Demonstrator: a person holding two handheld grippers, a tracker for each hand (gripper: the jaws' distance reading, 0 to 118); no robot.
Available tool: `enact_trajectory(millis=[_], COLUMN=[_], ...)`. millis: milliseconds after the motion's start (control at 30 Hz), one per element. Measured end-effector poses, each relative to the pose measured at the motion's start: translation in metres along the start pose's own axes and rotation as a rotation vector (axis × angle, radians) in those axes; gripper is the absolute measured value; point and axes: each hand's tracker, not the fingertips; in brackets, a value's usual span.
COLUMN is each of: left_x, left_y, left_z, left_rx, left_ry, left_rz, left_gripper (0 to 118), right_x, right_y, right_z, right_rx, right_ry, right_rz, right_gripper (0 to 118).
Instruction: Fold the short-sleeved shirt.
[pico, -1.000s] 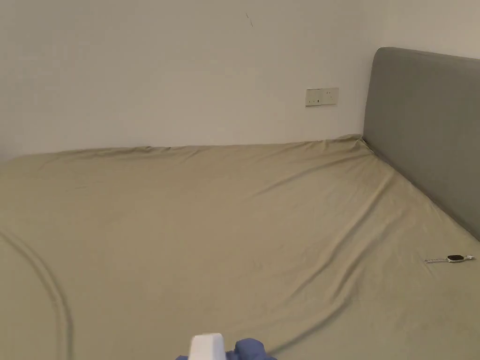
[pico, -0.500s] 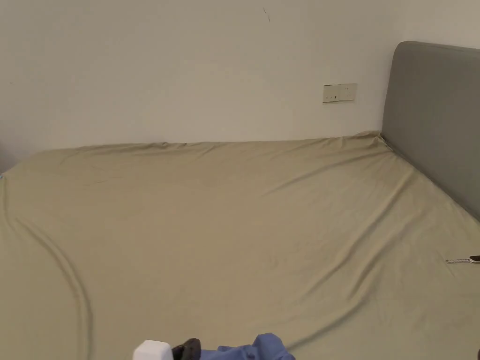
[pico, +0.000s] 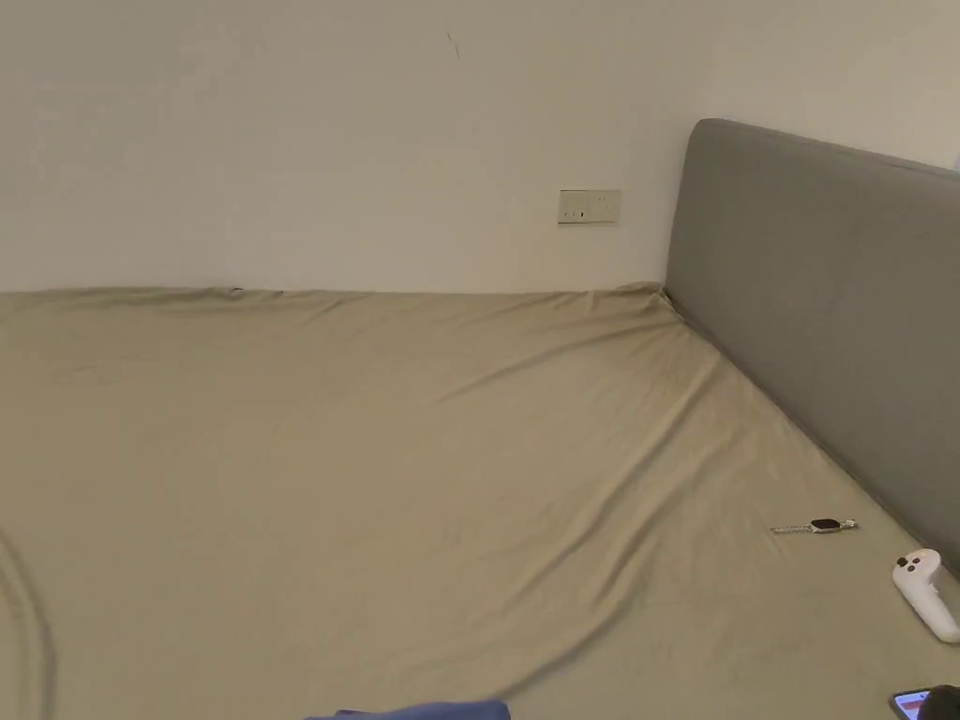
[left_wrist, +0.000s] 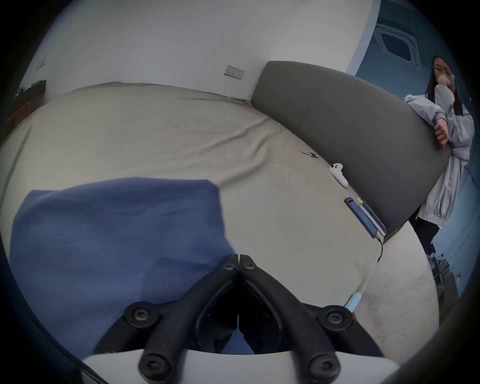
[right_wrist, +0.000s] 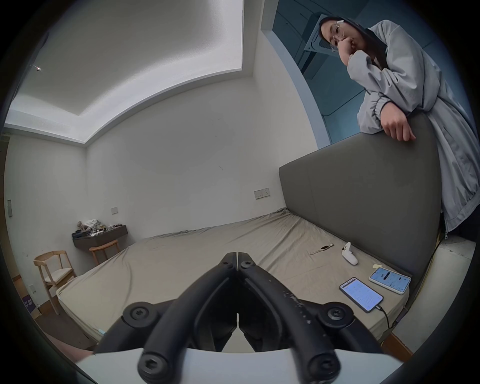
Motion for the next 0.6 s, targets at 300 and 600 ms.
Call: enact_trajectory(millis=[300,600], left_x=[-0.032,-0.086], left_y=[0.043,0.001], left_z=[0.219,0.397], left_rx=[0.517,0.743], left_ry=[0.062,0.657], left_rz=[-0.191,-0.292], left_gripper=[0,0], right_x=[-0.013,-0.034], right_y=[0.001,-0.004], right_z=[-0.015,-0.032], right_rx=[-0.002,0.014], right_ry=[0.038,-0.007], right_rz=[0.06,0.174], right_gripper=[2,2])
